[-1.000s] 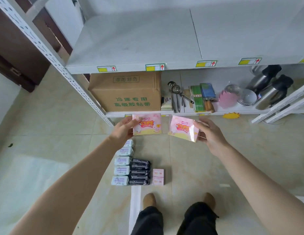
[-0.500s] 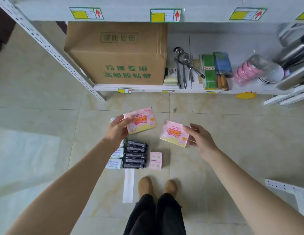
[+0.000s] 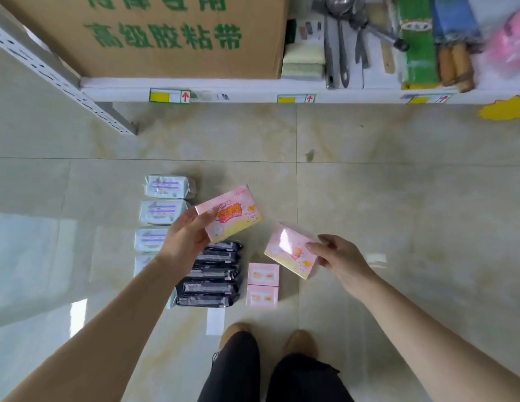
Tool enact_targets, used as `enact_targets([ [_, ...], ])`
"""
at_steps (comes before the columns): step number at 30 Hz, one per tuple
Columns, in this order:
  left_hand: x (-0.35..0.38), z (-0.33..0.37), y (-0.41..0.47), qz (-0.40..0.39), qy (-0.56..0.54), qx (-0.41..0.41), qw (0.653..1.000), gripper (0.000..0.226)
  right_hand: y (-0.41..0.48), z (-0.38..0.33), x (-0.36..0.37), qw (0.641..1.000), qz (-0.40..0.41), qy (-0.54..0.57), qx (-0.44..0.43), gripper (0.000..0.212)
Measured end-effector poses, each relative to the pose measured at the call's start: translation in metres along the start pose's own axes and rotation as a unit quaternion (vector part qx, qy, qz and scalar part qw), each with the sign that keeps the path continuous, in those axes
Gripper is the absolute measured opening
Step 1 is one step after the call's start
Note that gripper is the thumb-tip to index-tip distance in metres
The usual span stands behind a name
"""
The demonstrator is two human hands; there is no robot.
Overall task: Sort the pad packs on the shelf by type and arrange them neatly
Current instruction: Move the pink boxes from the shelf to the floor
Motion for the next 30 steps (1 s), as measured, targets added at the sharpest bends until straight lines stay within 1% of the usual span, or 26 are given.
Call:
enact_targets([
  [1, 0.002, -0.013, 0.015, -0.004, -0.002, 0.0, 1.0, 0.029, 0.019, 0.01, -0.001, 1.0, 0.0, -0.002, -0.008, 0.022],
  [2, 0.005, -0.026, 0.029, -0.008, -0.003, 0.0, 1.0, 0.028, 0.036, 0.019, -0.001, 1.0, 0.001, -0.01, -0.018, 0.023],
  [4, 0.009, -0.052, 0.058, -0.015, 0.002, -0.002, 1.0, 0.027, 0.068, 0.036, 0.003, 0.999, -0.011, -0.031, -0.031, 0.032],
  [5, 0.01, -0.061, 0.07, -0.017, 0.008, 0.0, 1.0, 0.033, 0.082, 0.044, 0.006, 0.998, -0.025, -0.04, -0.032, 0.036],
  [8, 0.013, -0.08, 0.103, -0.004, 0.043, 0.021, 0.999, 0.065, 0.122, 0.068, 0.012, 0.995, -0.064, -0.072, -0.037, 0.042],
  [9, 0.013, -0.086, 0.114, -0.002, 0.056, 0.022, 0.998, 0.071, 0.134, 0.075, 0.014, 0.992, -0.076, -0.093, -0.042, 0.044],
  [10, 0.015, -0.091, 0.124, 0.0, 0.066, 0.022, 0.998, 0.071, 0.144, 0.081, 0.016, 0.989, -0.089, -0.112, -0.047, 0.046],
  [12, 0.016, -0.102, 0.142, 0.005, 0.083, 0.026, 0.996, 0.063, 0.163, 0.094, 0.021, 0.982, -0.119, -0.137, -0.059, 0.052],
  [15, 0.025, -0.108, 0.166, 0.001, 0.142, 0.06, 0.988, 0.063, 0.184, 0.103, 0.031, 0.963, -0.164, -0.198, -0.085, 0.062],
  [18, 0.04, -0.116, 0.189, -0.031, 0.235, 0.11, 0.965, 0.049, 0.202, 0.116, 0.04, 0.938, -0.179, -0.272, -0.119, 0.071],
  [21, 0.054, -0.127, 0.206, -0.049, 0.321, 0.13, 0.937, 0.053, 0.211, 0.13, 0.045, 0.923, -0.179, -0.31, -0.141, 0.073],
  [24, 0.063, -0.134, 0.213, -0.054, 0.36, 0.143, 0.92, 0.057, 0.217, 0.138, 0.043, 0.915, -0.17, -0.329, -0.158, 0.075],
  [26, 0.068, -0.136, 0.214, -0.059, 0.407, 0.155, 0.898, 0.058, 0.217, 0.142, 0.041, 0.915, -0.174, -0.328, -0.156, 0.081],
  [28, 0.071, -0.138, 0.215, -0.071, 0.451, 0.17, 0.873, 0.059, 0.215, 0.147, 0.04, 0.908, -0.195, -0.345, -0.138, 0.087],
  [29, 0.071, -0.139, 0.216, -0.076, 0.473, 0.176, 0.86, 0.059, 0.215, 0.146, 0.037, 0.903, -0.192, -0.36, -0.132, 0.083],
  [30, 0.07, -0.14, 0.217, -0.077, 0.492, 0.177, 0.849, 0.06, 0.218, 0.142, 0.03, 0.907, -0.17, -0.362, -0.133, 0.072],
])
Point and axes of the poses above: each hand's wrist, its own y-axis towards the middle knuckle, its own x-axis out of the palm, z = x × y, the point moved 7 cm from there along y, towards the middle knuckle, and after that the axes turned 11 degrees about y, right-handed, at the moved point
